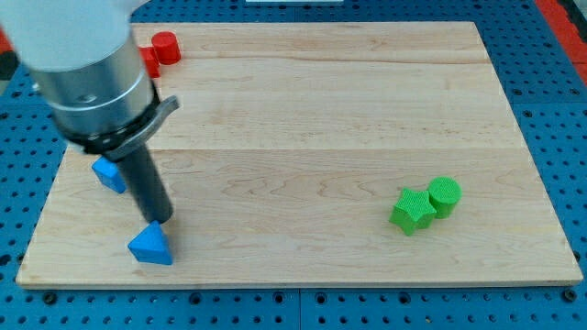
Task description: Slightly push the blue cube to the left of the board
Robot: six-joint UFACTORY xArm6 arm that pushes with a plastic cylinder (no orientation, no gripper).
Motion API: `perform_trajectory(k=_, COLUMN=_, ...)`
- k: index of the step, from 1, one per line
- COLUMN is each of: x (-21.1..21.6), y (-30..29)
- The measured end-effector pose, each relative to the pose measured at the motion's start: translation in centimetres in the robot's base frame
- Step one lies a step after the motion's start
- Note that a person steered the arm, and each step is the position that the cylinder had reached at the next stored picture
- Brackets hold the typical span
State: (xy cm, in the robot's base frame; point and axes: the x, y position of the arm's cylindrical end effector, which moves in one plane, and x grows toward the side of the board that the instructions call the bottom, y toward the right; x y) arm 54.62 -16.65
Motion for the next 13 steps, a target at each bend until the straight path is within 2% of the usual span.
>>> perform_trajectory(k=2, x=-2.2, y=-2.5)
perform_trajectory(k=9, x=-2.2, y=-1.3)
perform_trajectory(k=10, x=-2.4, y=-2.5)
perform_trajectory(k=12, x=-3.6, y=-13.9)
perform_trajectory(k=13, x=-7.7, y=-13.6)
